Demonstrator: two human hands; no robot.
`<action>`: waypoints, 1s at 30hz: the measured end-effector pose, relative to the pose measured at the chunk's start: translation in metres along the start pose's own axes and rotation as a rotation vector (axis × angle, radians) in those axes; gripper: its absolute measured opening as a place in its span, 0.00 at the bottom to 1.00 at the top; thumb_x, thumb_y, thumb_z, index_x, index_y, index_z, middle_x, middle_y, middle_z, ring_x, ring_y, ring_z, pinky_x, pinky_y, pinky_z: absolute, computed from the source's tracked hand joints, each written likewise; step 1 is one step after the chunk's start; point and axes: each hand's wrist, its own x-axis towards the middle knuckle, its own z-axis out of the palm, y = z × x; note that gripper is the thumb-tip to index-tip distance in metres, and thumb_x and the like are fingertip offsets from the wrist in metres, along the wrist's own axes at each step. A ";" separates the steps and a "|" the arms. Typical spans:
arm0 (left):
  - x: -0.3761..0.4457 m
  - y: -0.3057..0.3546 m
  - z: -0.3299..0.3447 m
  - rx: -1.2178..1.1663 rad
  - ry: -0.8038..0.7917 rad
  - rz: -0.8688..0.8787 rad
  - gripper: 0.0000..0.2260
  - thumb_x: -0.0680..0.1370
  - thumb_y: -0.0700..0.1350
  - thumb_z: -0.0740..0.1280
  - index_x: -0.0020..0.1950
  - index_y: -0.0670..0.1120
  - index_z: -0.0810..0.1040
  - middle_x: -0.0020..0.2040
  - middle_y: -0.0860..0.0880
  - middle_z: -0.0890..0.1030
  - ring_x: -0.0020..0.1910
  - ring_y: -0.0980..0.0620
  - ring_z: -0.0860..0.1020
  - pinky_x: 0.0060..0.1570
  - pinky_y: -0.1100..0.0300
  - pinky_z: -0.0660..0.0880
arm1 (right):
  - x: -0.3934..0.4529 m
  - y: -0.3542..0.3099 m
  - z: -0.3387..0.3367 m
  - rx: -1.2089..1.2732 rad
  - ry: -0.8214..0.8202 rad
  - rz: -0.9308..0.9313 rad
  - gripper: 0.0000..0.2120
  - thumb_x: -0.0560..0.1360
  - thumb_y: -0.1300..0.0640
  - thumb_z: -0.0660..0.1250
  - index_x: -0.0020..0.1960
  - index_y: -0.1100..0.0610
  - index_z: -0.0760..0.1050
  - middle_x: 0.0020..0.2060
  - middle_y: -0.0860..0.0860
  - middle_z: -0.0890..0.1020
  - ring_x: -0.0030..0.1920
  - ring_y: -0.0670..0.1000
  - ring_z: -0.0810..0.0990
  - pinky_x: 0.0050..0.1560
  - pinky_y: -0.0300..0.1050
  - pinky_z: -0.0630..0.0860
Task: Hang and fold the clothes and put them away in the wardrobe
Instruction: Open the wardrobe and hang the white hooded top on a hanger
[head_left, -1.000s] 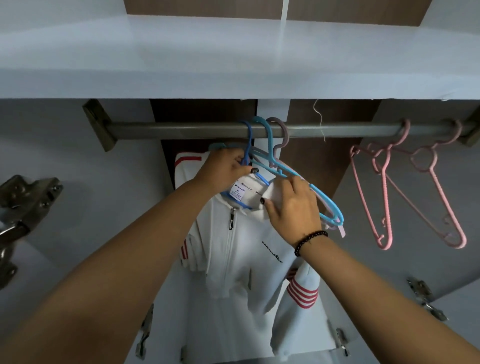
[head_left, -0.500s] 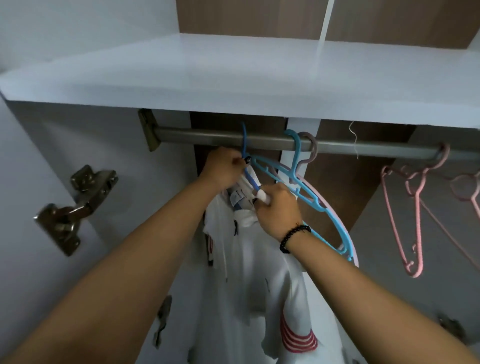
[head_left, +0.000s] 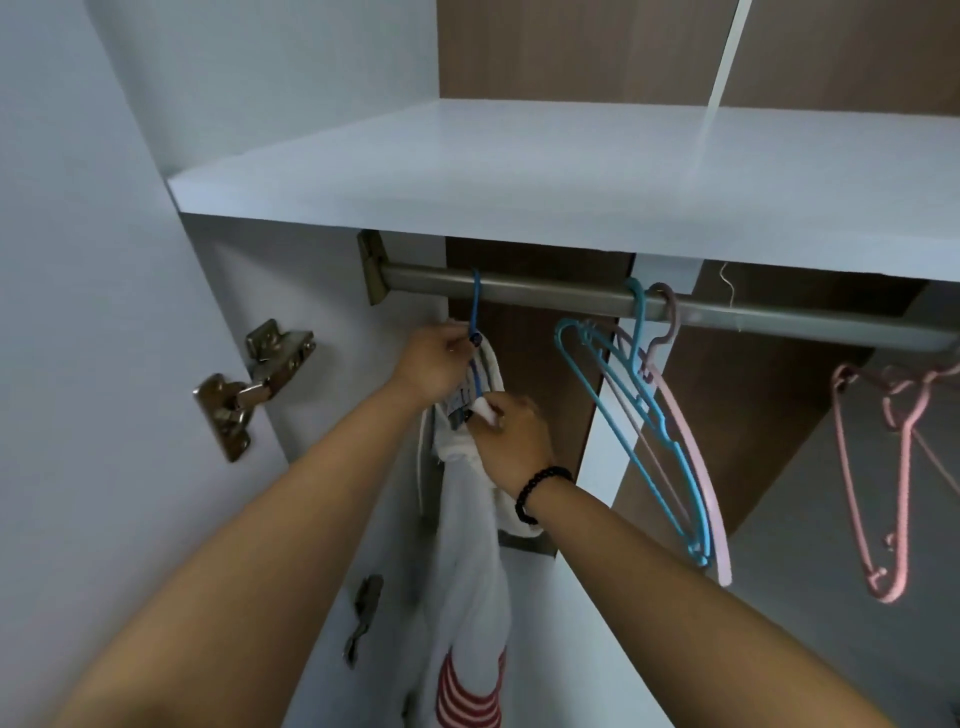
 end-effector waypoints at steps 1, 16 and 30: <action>-0.006 0.002 -0.001 0.008 0.008 -0.003 0.11 0.80 0.38 0.61 0.60 0.38 0.79 0.51 0.46 0.78 0.50 0.49 0.77 0.45 0.69 0.71 | -0.002 0.001 -0.005 0.010 -0.017 -0.003 0.09 0.76 0.58 0.64 0.54 0.58 0.78 0.52 0.56 0.76 0.50 0.52 0.76 0.49 0.39 0.69; -0.167 0.005 0.019 -0.080 0.133 -0.092 0.13 0.76 0.36 0.67 0.45 0.56 0.82 0.44 0.58 0.83 0.44 0.61 0.81 0.48 0.72 0.73 | -0.116 0.054 -0.096 0.345 -0.011 0.086 0.09 0.77 0.64 0.64 0.48 0.50 0.77 0.45 0.48 0.79 0.44 0.50 0.81 0.32 0.29 0.73; -0.296 0.031 0.059 -0.103 -0.182 -0.093 0.10 0.79 0.43 0.67 0.45 0.60 0.79 0.45 0.64 0.81 0.45 0.62 0.79 0.42 0.76 0.70 | -0.248 0.087 -0.130 0.235 0.146 0.184 0.12 0.76 0.66 0.64 0.47 0.50 0.78 0.46 0.51 0.81 0.46 0.53 0.82 0.41 0.38 0.78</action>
